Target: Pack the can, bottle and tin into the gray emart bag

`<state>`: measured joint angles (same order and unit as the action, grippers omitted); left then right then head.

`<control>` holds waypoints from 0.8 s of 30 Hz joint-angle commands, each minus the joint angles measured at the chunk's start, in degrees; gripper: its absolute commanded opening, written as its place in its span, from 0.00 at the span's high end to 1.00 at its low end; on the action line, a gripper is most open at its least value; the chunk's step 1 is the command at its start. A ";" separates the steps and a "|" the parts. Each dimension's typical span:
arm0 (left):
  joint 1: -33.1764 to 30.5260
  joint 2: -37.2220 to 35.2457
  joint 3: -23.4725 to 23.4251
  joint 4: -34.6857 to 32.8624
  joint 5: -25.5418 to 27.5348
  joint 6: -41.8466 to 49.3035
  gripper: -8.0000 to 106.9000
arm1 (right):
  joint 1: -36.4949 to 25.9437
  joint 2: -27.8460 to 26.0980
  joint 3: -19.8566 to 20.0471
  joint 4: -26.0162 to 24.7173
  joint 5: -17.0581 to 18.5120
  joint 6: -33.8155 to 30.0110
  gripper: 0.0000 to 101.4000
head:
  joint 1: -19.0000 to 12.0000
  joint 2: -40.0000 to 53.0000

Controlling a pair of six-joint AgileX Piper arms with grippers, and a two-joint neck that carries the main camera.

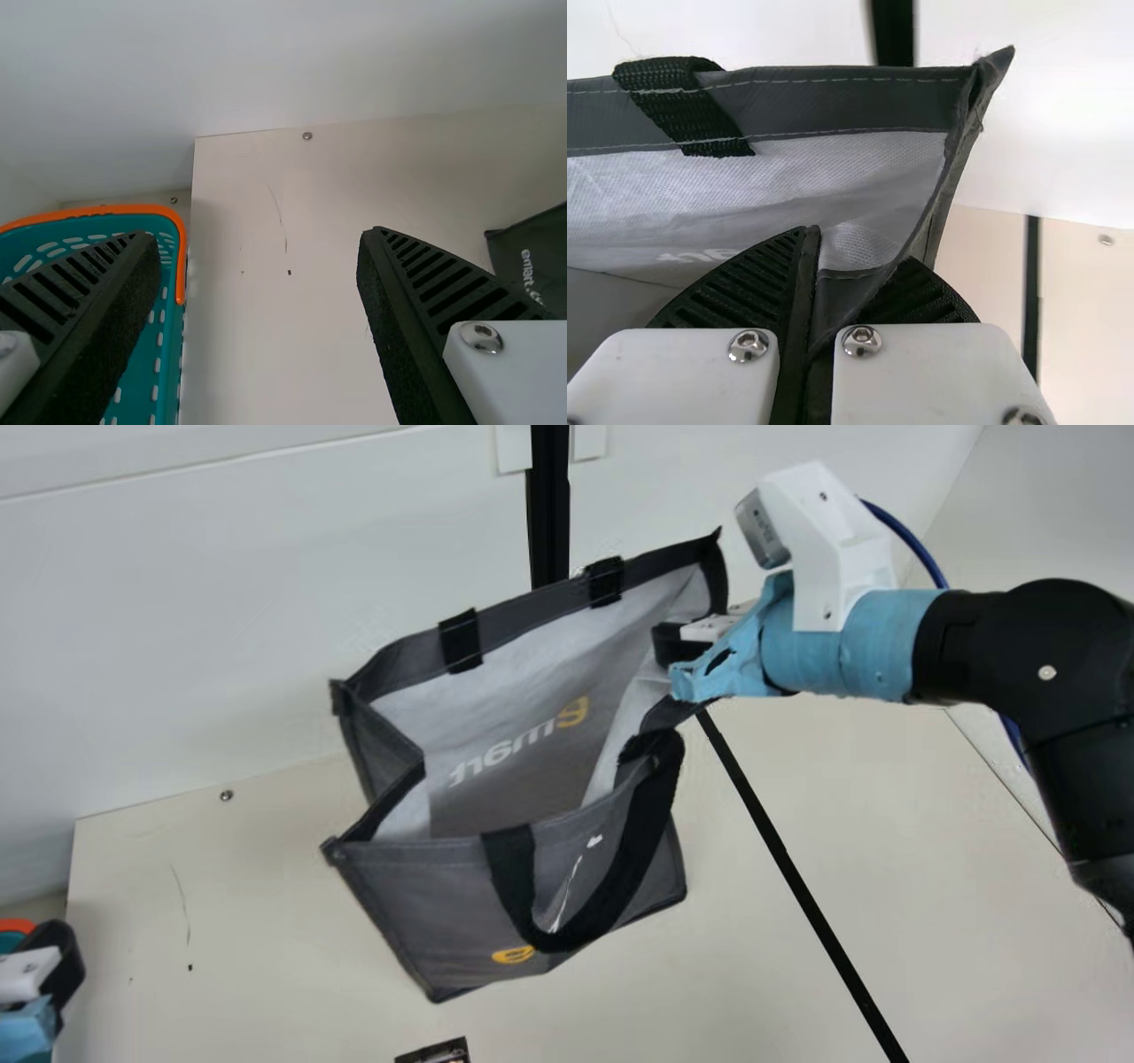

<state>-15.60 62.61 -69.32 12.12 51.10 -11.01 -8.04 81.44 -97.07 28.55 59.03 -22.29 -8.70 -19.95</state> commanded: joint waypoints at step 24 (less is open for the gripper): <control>0.00 0.00 0.00 0.00 0.00 0.00 0.15 | -19.82 7.32 -10.00 -4.22 -0.19 -1.19 1.00 | -1.30 -0.05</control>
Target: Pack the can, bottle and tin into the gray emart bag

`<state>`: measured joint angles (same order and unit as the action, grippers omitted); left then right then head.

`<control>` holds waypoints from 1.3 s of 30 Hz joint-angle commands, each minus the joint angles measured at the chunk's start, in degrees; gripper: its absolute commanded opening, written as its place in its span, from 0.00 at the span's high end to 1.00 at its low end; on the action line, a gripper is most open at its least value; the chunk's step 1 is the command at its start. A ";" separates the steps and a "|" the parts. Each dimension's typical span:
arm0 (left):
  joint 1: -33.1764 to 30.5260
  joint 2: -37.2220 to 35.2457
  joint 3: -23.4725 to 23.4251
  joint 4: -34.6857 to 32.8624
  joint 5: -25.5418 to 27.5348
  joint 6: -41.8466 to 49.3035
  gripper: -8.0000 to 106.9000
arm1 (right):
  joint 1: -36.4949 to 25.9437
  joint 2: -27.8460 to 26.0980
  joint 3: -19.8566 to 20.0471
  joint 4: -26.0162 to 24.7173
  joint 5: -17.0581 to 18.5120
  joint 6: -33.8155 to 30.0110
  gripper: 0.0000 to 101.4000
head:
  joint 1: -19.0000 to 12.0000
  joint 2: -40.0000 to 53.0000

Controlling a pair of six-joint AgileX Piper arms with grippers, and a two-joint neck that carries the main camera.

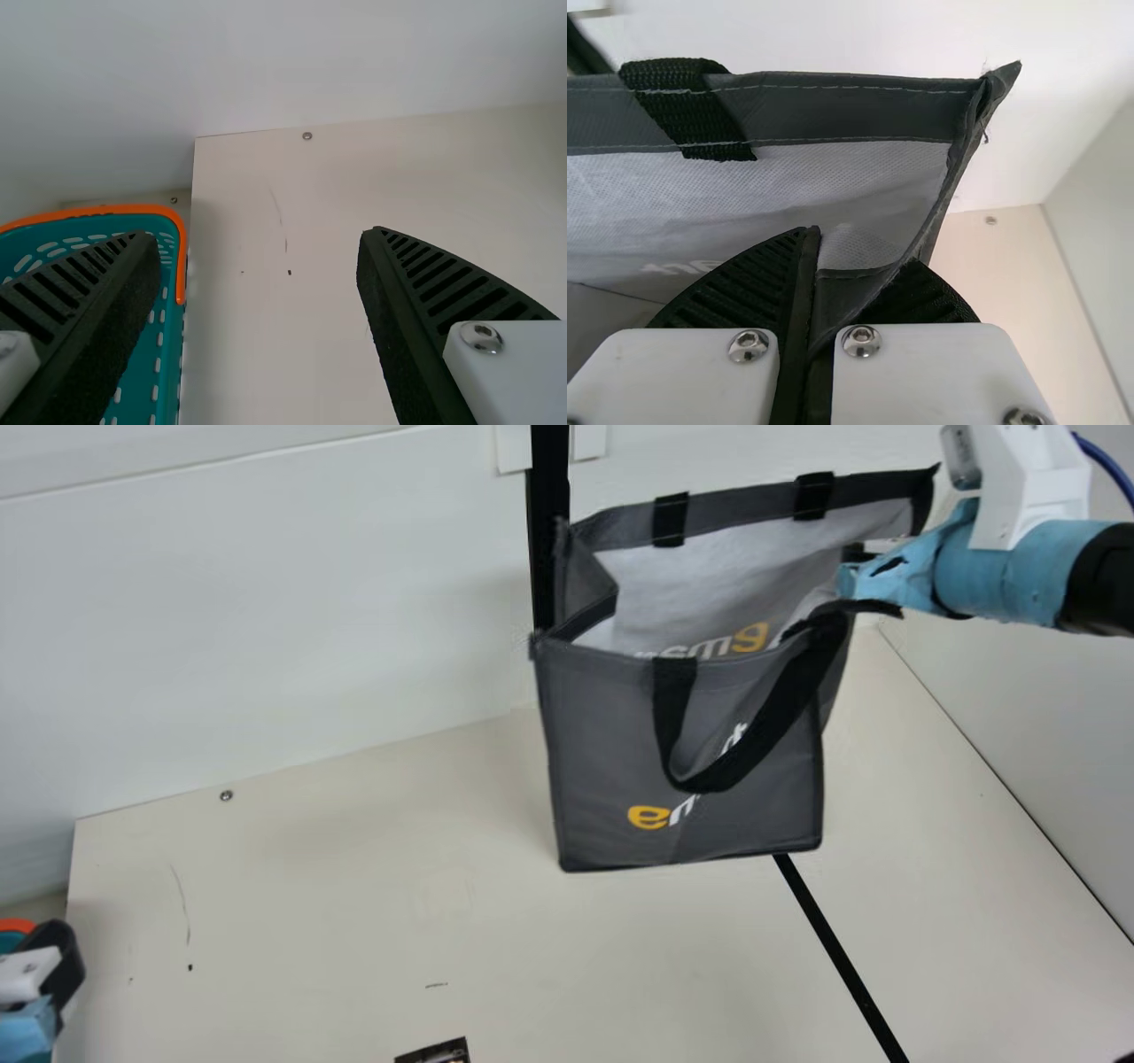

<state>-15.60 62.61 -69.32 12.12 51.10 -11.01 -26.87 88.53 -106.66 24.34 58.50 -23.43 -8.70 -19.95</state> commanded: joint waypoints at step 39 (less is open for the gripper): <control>0.00 0.00 0.00 0.00 0.00 0.00 0.15 | -18.97 13.97 -15.92 -4.02 0.79 -0.52 0.80 | -1.30 -0.05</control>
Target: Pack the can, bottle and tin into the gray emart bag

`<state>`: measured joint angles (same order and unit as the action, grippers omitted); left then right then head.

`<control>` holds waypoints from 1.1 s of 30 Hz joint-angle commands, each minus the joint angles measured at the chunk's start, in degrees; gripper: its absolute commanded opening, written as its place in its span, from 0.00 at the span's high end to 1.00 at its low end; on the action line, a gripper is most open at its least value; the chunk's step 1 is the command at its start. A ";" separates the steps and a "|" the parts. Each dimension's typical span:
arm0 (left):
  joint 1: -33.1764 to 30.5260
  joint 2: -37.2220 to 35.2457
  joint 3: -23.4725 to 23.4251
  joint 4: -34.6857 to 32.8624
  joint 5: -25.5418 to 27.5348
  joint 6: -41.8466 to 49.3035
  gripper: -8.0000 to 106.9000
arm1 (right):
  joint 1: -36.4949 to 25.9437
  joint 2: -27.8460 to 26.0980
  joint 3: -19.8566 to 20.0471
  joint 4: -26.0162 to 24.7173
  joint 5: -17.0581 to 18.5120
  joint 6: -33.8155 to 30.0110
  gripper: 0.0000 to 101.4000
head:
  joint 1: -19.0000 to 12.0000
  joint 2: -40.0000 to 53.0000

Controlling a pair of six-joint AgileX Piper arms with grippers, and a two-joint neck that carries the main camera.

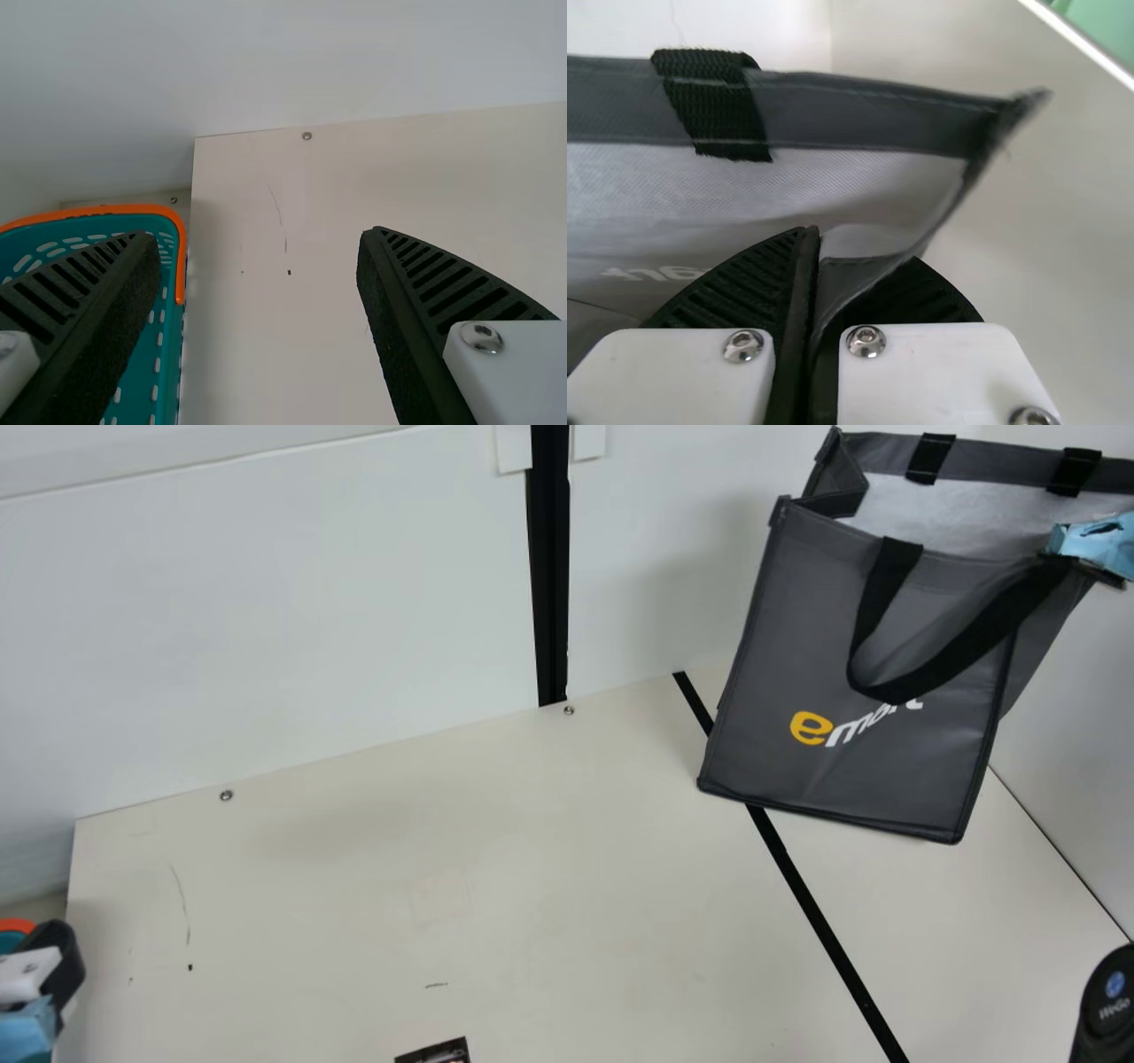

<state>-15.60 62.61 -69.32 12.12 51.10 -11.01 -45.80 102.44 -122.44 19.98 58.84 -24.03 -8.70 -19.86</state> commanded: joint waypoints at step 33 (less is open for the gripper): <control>0.00 0.00 0.00 0.00 0.00 0.00 0.15 | 0.49 -0.30 -15.50 10.45 8.06 -0.83 0.10 | -1.30 -0.14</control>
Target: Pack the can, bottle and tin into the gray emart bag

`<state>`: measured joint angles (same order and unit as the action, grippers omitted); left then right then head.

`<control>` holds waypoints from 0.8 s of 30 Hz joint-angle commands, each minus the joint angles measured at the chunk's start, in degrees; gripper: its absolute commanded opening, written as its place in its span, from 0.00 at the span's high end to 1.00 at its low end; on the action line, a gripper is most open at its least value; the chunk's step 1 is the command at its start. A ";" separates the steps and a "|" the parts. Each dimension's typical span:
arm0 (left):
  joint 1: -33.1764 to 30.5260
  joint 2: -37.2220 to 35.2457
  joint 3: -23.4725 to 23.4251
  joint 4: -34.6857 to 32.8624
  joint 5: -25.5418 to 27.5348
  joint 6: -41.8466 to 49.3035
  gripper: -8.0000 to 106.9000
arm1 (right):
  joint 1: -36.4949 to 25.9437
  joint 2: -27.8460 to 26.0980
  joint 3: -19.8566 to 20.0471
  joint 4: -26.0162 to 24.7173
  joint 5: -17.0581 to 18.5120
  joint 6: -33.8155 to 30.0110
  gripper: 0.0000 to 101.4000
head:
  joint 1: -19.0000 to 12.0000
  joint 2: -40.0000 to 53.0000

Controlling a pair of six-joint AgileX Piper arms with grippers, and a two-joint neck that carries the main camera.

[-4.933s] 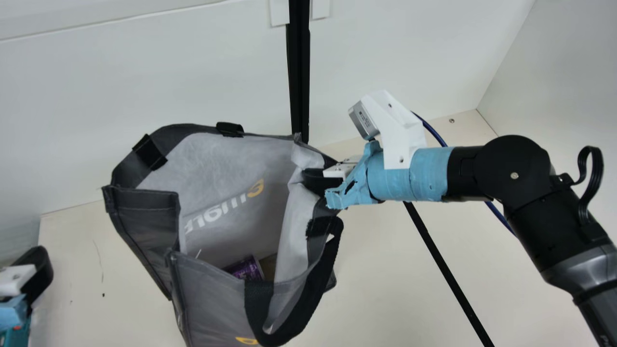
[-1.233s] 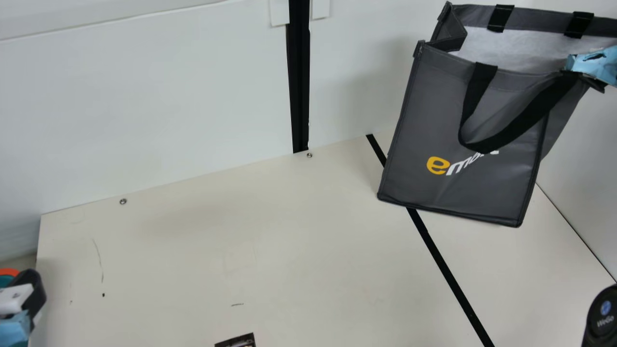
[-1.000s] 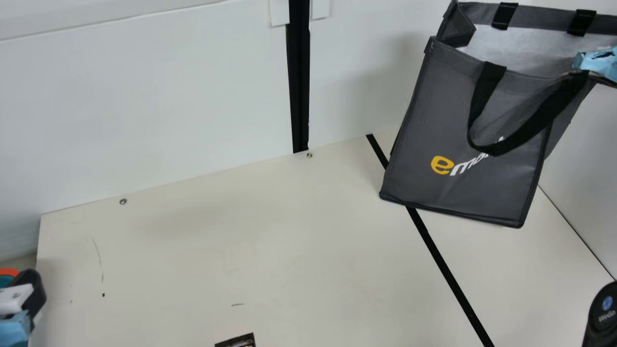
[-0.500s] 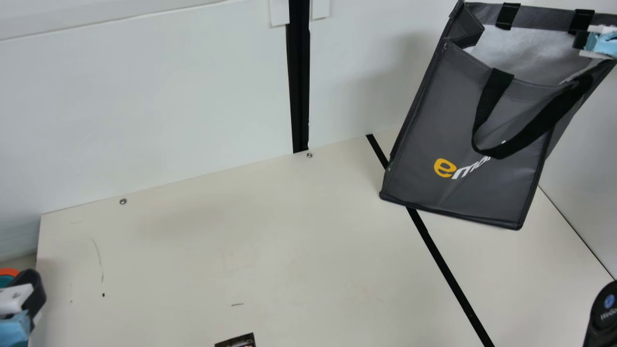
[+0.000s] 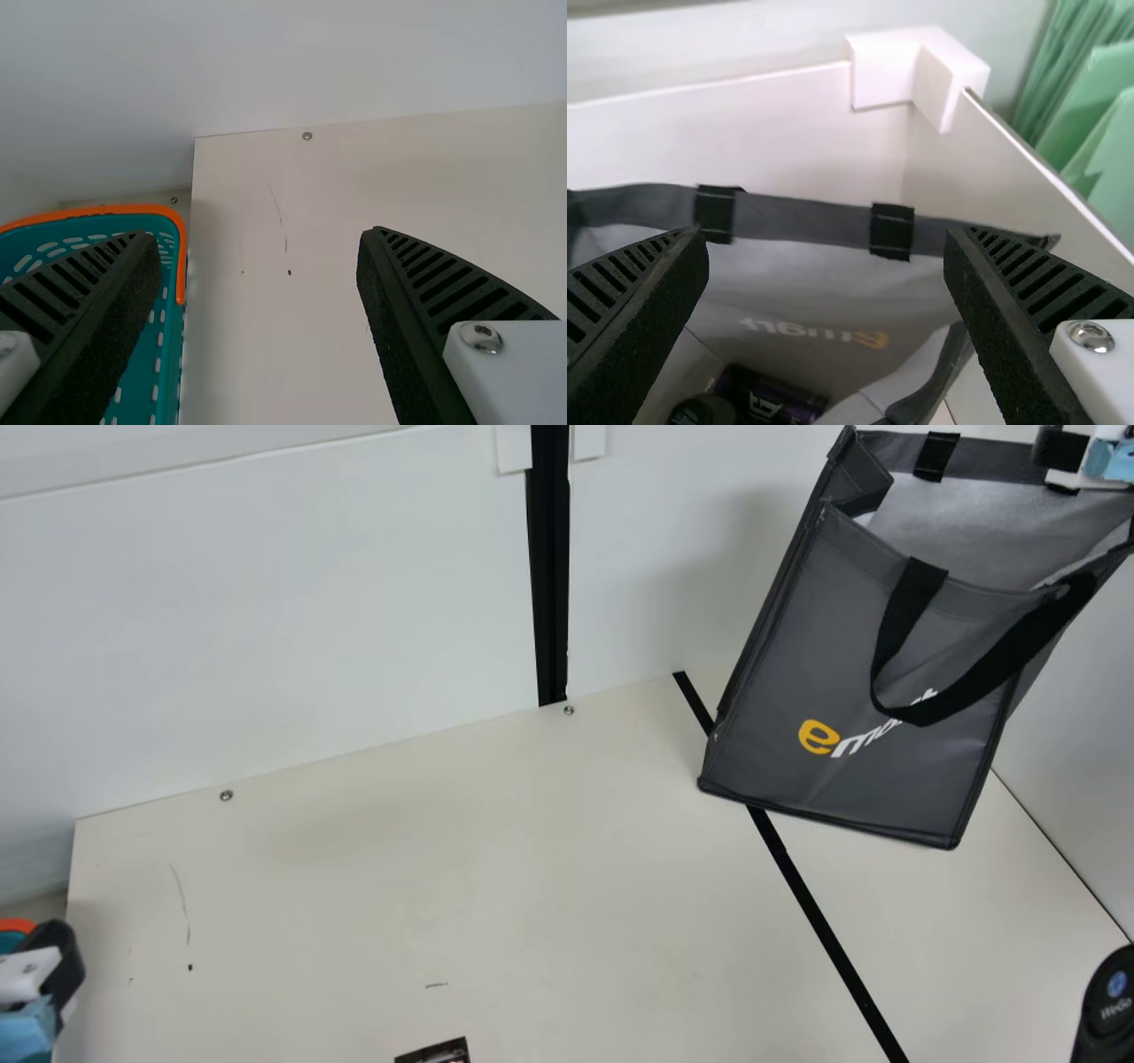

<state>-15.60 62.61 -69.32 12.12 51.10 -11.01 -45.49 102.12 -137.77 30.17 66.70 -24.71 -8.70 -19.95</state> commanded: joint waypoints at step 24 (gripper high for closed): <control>0.00 0.00 0.00 0.00 0.00 0.00 0.15 | 15.71 -7.42 5.55 -0.47 0.06 -1.52 0.10 | -1.30 -0.05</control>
<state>-15.60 62.61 -69.32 12.12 51.10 -11.01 -31.14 95.04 -132.87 29.84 66.89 -26.22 -8.70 -19.95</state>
